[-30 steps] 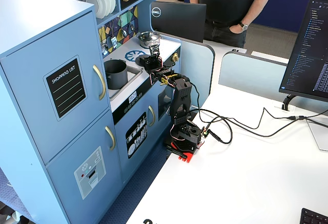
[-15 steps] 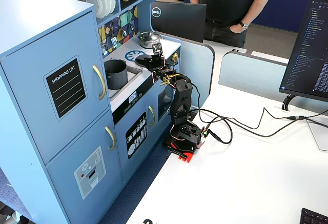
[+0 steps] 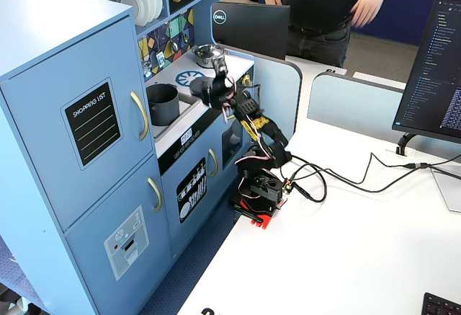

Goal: Take off the lid from the gray recipient and place it on the counter

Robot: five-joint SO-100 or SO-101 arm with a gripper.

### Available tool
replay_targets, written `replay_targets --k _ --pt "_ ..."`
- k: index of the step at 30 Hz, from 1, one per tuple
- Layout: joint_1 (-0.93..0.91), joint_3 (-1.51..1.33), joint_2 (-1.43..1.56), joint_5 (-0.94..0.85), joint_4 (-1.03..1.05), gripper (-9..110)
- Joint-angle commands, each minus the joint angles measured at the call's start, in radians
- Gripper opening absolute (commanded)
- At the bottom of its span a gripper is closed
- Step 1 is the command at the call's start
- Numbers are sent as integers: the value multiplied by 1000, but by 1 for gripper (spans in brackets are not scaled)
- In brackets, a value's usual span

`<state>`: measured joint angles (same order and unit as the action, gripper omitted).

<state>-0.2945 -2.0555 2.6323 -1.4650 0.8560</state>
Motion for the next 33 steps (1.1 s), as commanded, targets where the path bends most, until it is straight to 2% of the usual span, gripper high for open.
replay_targets --k 1,6,12,15,18,25,30,33 --pt "103 -100 225 -2 296 0" --pt "187 -396 298 8 261 0" --pt "253 -804 333 34 -21 0" --pt "272 -934 365 31 -72 0" --pt "302 -945 383 78 52 0" --pt "296 -945 472 20 422 0" --pt "253 -946 505 -120 586 1" --pt "230 -946 541 -143 660 2"
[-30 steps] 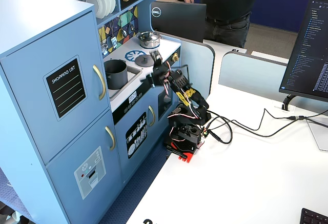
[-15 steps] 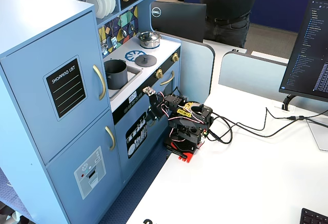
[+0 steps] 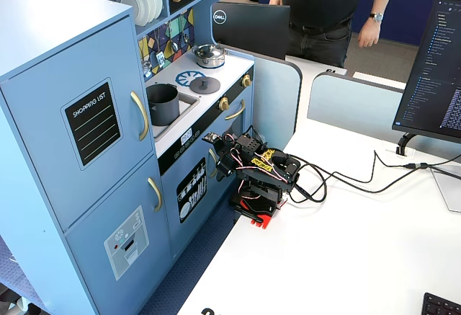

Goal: Take off the lid from the gray recipient and place it on the counter

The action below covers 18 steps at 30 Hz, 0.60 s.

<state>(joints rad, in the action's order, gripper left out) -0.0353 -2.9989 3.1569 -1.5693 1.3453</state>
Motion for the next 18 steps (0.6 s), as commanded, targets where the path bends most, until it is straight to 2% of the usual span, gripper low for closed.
replay_targets --k 1,6,18 --pt "-31 -3 21 -17 178 3" --pt "-48 -3 21 40 186 4" --pt "-54 -3 21 43 186 7"
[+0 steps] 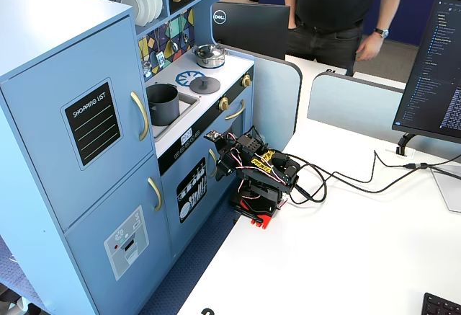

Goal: Take off the lid from the gray recipient and place it on the counter

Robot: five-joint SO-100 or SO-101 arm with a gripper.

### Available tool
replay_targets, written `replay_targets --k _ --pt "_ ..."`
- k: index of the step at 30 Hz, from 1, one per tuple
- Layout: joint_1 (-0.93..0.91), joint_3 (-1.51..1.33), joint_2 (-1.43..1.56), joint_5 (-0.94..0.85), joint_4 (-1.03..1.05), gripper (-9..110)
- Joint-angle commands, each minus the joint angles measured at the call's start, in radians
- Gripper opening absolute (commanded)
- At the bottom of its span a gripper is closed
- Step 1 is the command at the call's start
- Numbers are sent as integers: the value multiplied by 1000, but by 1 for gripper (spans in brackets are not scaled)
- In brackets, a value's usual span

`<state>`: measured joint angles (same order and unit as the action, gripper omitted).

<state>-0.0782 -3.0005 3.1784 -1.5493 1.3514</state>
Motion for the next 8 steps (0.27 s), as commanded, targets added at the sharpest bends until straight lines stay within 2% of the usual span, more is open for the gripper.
replay_targets --k 1,8 --pt "-11 -2 0 23 179 7" --pt "-11 -2 0 23 179 7"
